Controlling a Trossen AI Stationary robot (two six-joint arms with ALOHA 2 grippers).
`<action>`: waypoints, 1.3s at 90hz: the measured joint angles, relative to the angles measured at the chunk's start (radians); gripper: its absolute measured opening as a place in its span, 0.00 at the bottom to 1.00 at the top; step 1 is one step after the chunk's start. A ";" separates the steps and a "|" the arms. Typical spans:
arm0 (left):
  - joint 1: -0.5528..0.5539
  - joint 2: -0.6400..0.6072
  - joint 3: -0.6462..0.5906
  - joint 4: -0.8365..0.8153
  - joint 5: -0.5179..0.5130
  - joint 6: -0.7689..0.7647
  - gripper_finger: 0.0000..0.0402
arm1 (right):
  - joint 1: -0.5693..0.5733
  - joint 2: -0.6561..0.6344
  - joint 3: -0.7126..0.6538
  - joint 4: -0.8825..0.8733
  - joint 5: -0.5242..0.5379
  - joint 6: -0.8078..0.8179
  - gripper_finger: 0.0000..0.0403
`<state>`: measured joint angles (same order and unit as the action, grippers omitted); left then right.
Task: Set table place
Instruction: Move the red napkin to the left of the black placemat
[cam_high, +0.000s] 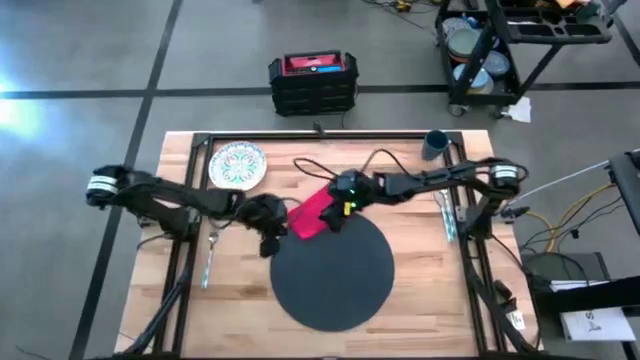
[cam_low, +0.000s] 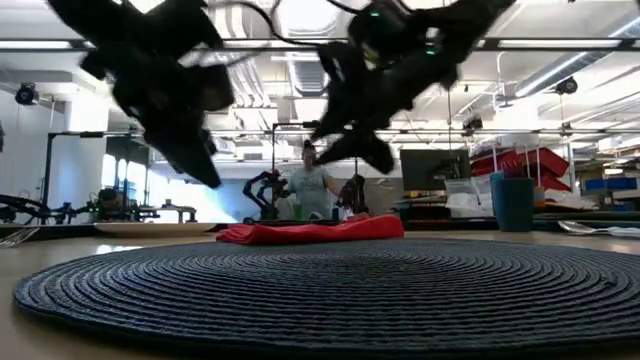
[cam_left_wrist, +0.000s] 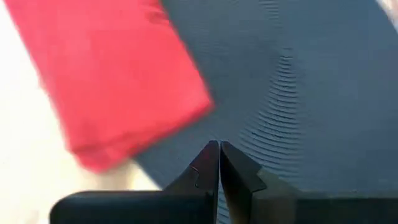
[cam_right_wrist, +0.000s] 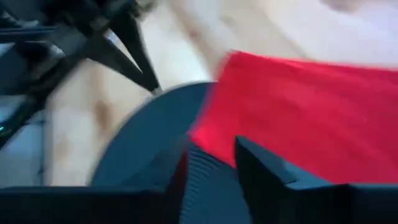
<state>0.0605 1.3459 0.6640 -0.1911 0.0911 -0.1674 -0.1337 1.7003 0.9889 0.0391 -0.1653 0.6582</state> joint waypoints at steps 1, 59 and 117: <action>0.009 0.008 0.006 0.000 0.002 0.012 0.00 | 0.000 -0.006 -0.010 0.000 0.005 0.007 0.12; 0.170 0.299 0.288 -0.081 0.188 0.451 0.00 | 0.032 -0.027 -0.158 -0.066 0.001 0.135 0.00; 0.218 0.415 0.320 -0.320 0.219 0.593 0.00 | 0.111 -0.025 -0.292 -0.030 0.009 0.275 0.00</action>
<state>0.2790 1.7606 0.9838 -0.5107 0.3099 0.4259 -0.0231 1.6753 0.6968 0.0086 -0.1566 0.9329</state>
